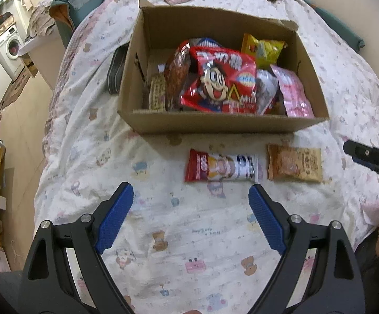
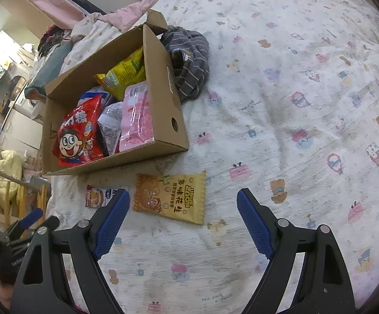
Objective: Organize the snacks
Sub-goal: 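Withdraw both tools from the box toward the last two snacks, then grasp the yellow peanut bag with right tool while left tool grasps the red-white rice-cracker stick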
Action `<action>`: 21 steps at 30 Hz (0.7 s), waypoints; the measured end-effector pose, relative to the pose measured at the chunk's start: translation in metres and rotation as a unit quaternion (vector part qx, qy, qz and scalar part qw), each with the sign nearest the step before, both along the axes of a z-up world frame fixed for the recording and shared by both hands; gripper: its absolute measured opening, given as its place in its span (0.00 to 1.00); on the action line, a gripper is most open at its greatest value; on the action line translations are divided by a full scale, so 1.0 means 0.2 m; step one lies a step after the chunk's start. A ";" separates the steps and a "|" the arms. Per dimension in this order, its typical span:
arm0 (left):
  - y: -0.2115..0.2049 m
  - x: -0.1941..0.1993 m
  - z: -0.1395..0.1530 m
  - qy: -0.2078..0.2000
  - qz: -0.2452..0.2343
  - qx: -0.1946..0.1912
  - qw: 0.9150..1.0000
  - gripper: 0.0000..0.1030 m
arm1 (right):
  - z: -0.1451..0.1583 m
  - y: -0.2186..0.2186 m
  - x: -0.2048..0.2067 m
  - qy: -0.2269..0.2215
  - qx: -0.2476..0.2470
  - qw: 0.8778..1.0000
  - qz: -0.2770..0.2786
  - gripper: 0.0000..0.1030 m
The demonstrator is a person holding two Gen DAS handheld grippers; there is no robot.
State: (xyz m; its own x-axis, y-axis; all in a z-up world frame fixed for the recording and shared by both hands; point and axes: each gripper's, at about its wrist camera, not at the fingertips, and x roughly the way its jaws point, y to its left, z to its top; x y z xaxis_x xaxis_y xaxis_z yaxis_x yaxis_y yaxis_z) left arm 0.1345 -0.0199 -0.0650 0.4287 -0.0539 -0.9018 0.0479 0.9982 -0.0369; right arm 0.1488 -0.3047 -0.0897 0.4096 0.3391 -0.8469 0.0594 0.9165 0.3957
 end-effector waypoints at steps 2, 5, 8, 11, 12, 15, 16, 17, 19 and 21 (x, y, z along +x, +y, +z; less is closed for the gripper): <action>-0.01 -0.01 -0.02 0.005 -0.001 0.003 1.000 0.85 | -0.01 0.01 0.01 0.001 -0.001 1.000 0.001 0.84; -0.01 -0.01 -0.04 0.011 -0.001 0.004 1.000 0.85 | -0.02 0.02 0.01 0.003 -0.004 1.000 0.005 0.84; 0.00 -0.01 -0.06 0.020 0.002 0.007 1.000 0.85 | -0.03 0.03 0.02 0.009 -0.008 1.000 0.010 0.84; 0.01 -0.01 -0.10 0.032 0.008 0.014 0.999 0.85 | -0.05 0.04 0.04 0.017 -0.015 1.000 0.010 0.84; 0.02 -0.01 -0.11 0.037 0.012 0.016 0.999 0.85 | -0.07 0.04 0.05 0.023 -0.017 1.000 0.009 0.84; 0.06 -0.01 -0.14 0.053 0.025 0.008 0.998 0.85 | -0.10 0.04 0.08 0.035 -0.012 0.999 0.002 0.84; 0.07 -0.01 -0.15 0.056 0.029 0.004 0.998 0.85 | -0.11 0.05 0.09 0.039 -0.011 0.999 0.002 0.85; 0.08 0.00 -0.15 0.057 0.032 0.003 0.998 0.85 | -0.13 0.06 0.11 0.044 -0.012 0.999 0.005 0.85; 0.10 0.00 -0.15 0.059 0.035 0.000 0.998 0.85 | -0.17 0.11 0.15 0.060 -0.014 0.998 0.018 0.87; 0.12 0.00 -0.15 0.061 0.037 -0.003 0.997 0.85 | -0.21 0.19 0.18 0.071 -0.037 0.996 0.033 0.90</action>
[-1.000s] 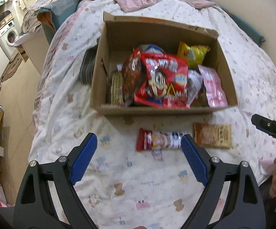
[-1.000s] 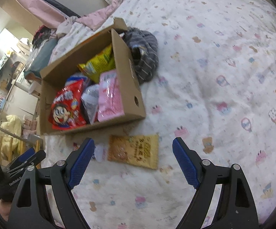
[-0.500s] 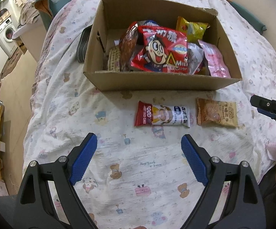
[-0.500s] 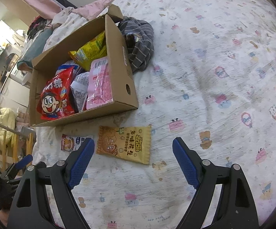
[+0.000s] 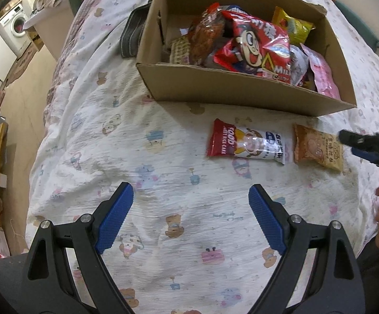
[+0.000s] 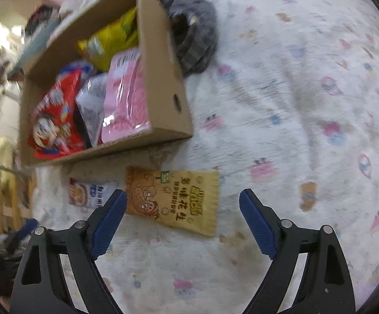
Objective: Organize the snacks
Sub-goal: 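Grasp the yellow peanut bag with right tool while left tool grasps the red-white rice-cracker stick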
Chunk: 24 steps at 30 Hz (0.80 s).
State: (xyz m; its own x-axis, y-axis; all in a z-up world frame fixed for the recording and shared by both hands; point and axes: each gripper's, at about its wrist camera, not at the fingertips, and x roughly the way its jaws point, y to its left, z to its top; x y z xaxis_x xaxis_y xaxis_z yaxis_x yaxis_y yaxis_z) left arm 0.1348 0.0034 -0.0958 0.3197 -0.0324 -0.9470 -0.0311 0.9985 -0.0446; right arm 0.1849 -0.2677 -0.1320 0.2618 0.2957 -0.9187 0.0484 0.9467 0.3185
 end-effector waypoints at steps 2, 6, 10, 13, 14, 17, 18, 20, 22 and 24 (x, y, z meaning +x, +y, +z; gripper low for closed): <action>0.01 0.00 0.00 0.001 0.002 -0.006 1.000 0.85 | -0.05 0.09 0.04 0.018 -0.033 0.999 0.024 0.93; 0.04 0.01 0.00 0.001 -0.001 -0.005 1.000 0.85 | -0.15 0.19 0.09 0.048 -0.070 0.996 0.040 0.95; 0.06 0.01 -0.01 0.008 0.005 -0.010 1.000 0.85 | -0.24 0.24 0.13 0.059 -0.092 0.993 0.040 1.00; 0.07 0.01 -0.02 0.009 0.010 -0.016 1.000 0.85 | -0.24 0.27 0.12 0.049 -0.107 0.992 0.053 0.94; 0.07 0.02 -0.01 0.008 0.010 -0.017 1.000 0.85 | -0.23 0.28 0.11 0.047 -0.110 0.991 0.059 0.88; 0.05 0.02 0.00 0.005 0.006 -0.017 1.000 0.85 | -0.19 0.29 0.08 0.040 -0.112 0.990 0.073 0.65; 0.04 0.02 0.00 0.005 0.004 -0.018 1.000 0.85 | -0.18 0.29 0.06 0.037 -0.110 0.991 0.074 0.56; 0.02 0.02 0.00 0.003 0.001 -0.017 1.000 0.85 | -0.16 0.29 0.04 0.036 -0.104 0.991 0.078 0.39; 0.00 0.02 0.01 0.001 -0.002 -0.014 1.000 0.85 | -0.14 0.28 0.00 0.037 -0.089 0.992 0.082 0.23; 0.00 0.02 0.00 0.000 -0.002 -0.010 1.000 0.85 | -0.12 0.26 -0.04 0.034 -0.068 0.994 0.082 0.20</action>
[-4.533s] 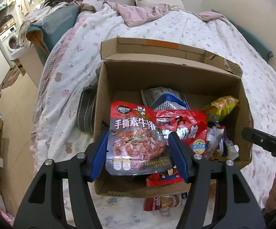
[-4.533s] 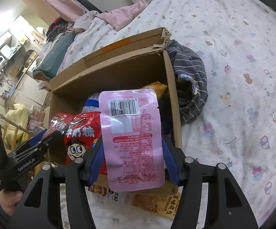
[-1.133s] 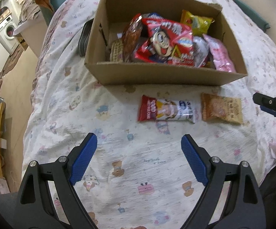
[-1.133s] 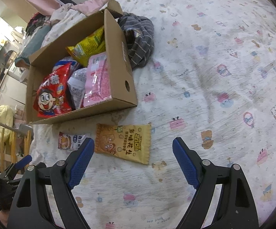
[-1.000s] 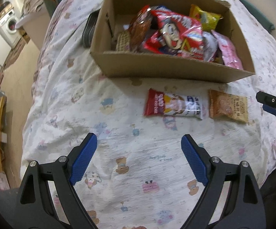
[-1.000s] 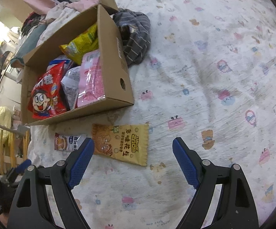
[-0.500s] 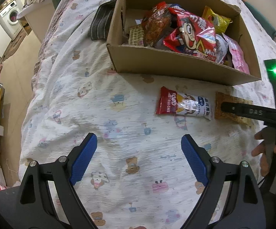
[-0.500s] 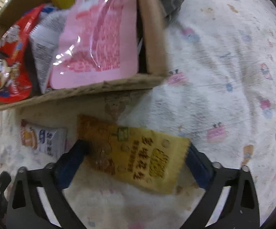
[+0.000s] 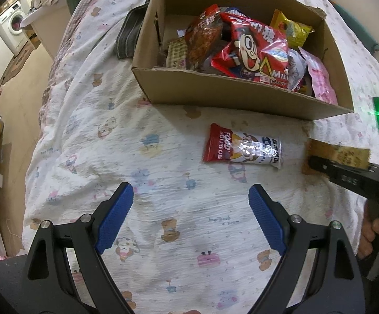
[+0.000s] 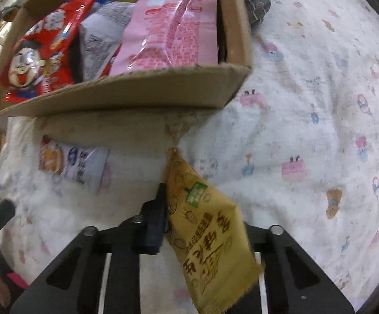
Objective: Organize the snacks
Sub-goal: 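Grasp the yellow peanut bag with right tool while left tool grasps the red-white rice-cracker stick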
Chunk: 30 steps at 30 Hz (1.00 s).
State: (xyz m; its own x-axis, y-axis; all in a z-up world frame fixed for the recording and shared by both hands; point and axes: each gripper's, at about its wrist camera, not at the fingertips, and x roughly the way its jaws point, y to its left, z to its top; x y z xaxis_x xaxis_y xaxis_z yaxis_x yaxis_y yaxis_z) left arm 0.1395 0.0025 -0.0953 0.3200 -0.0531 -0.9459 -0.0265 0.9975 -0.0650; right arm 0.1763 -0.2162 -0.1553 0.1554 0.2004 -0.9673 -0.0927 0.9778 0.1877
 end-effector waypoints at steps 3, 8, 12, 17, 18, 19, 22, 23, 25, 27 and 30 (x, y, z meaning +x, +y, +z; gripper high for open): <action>0.00 0.01 -0.01 0.000 0.005 0.006 1.000 0.85 | 0.05 -0.06 -0.06 0.004 0.047 0.999 -0.014 0.17; -0.01 0.02 -0.02 0.004 0.019 -0.010 1.000 0.85 | 0.12 -0.19 -0.13 -0.002 0.111 0.993 -0.041 0.16; -0.11 0.09 -0.04 0.011 0.008 -0.020 1.000 0.85 | 0.21 -0.28 -0.15 -0.021 0.121 0.991 -0.045 0.16; -0.28 0.25 -0.10 0.022 -0.041 0.008 0.999 0.85 | 0.26 -0.43 -0.18 -0.030 0.125 0.990 -0.056 0.16; -0.29 0.27 -0.10 0.014 -0.045 0.002 0.999 0.85 | 0.27 -0.45 -0.19 -0.031 0.127 0.990 -0.059 0.16; -0.31 0.28 -0.10 0.015 -0.051 0.000 0.999 0.86 | 0.27 -0.47 -0.19 -0.031 0.128 0.989 -0.061 0.16; -0.37 0.32 -0.18 0.046 -0.069 0.013 0.996 0.92 | 0.28 -0.49 -0.19 -0.034 0.133 0.988 -0.070 0.16; -0.39 0.33 -0.21 0.054 -0.073 0.014 0.996 0.93 | 0.28 -0.49 -0.19 -0.035 0.134 0.988 -0.071 0.16; -0.41 0.34 -0.28 0.068 -0.081 0.030 0.994 0.94 | 0.25 -0.48 -0.19 -0.035 0.136 0.987 -0.072 0.16; -0.43 0.35 -0.32 0.069 -0.089 0.043 0.993 0.99 | 0.25 -0.48 -0.20 -0.034 0.137 0.987 -0.072 0.16; -0.46 0.36 -0.36 0.071 -0.091 0.046 0.992 0.99 | 0.25 -0.48 -0.19 -0.033 0.137 0.987 -0.071 0.16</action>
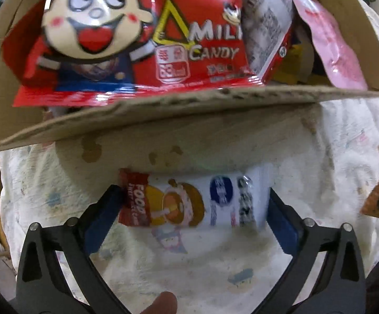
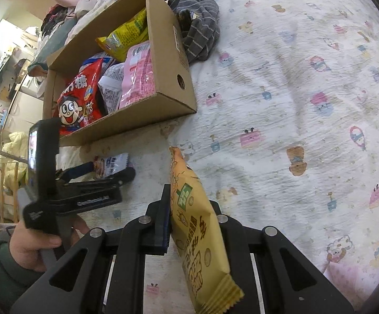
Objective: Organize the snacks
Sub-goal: 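Grasp the yellow peanut bag with right tool while left tool grasps the red-white rice-cracker stick, then carry both held snacks up and over the cardboard box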
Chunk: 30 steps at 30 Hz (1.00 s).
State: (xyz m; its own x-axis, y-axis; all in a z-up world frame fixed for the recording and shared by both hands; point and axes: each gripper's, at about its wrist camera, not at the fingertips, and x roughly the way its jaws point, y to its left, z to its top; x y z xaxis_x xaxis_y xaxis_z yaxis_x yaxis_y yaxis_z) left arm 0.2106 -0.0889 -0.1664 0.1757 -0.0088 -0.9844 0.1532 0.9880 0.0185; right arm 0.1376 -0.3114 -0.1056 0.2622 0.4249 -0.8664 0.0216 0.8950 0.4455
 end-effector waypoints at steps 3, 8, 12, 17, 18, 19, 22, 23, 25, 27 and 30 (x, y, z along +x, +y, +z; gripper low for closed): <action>0.01 -0.02 0.00 -0.009 0.006 -0.004 1.000 0.93 | 0.00 0.01 0.00 -0.003 -0.003 1.000 0.003 0.16; 0.05 -0.07 0.02 -0.014 -0.001 -0.004 1.000 0.76 | 0.01 0.02 0.00 -0.005 -0.004 1.000 0.005 0.16; 0.10 -0.13 0.06 -0.016 0.003 -0.007 1.000 0.69 | 0.03 0.03 -0.01 -0.008 -0.002 1.000 0.007 0.16; 0.13 -0.22 0.08 -0.010 0.000 -0.008 1.000 0.66 | 0.05 0.05 -0.01 -0.013 0.000 1.000 0.014 0.16; 0.13 -0.24 0.08 -0.009 0.002 -0.009 1.000 0.66 | 0.05 0.06 -0.01 -0.014 -0.001 1.000 0.017 0.16; 0.14 -0.25 0.08 -0.009 0.004 -0.010 1.000 0.65 | 0.06 0.06 -0.01 -0.015 -0.001 1.000 0.018 0.16; 0.15 -0.32 0.09 -0.011 0.012 -0.013 1.000 0.64 | 0.07 0.07 -0.02 -0.018 0.001 1.000 0.022 0.16; 0.16 -0.34 0.11 -0.013 0.013 -0.014 1.000 0.64 | 0.07 0.07 -0.02 -0.019 0.001 1.000 0.022 0.16; 0.15 -0.33 0.12 -0.015 0.016 -0.013 1.000 0.64 | 0.08 0.07 -0.02 -0.019 0.002 1.000 0.023 0.16; 0.17 -0.36 0.15 -0.019 0.018 -0.013 1.000 0.64 | 0.09 0.08 -0.03 -0.021 0.003 0.999 0.024 0.16; 0.18 -0.40 0.20 -0.027 0.020 -0.012 0.999 0.64 | 0.10 0.09 -0.03 -0.025 0.004 0.999 0.027 0.16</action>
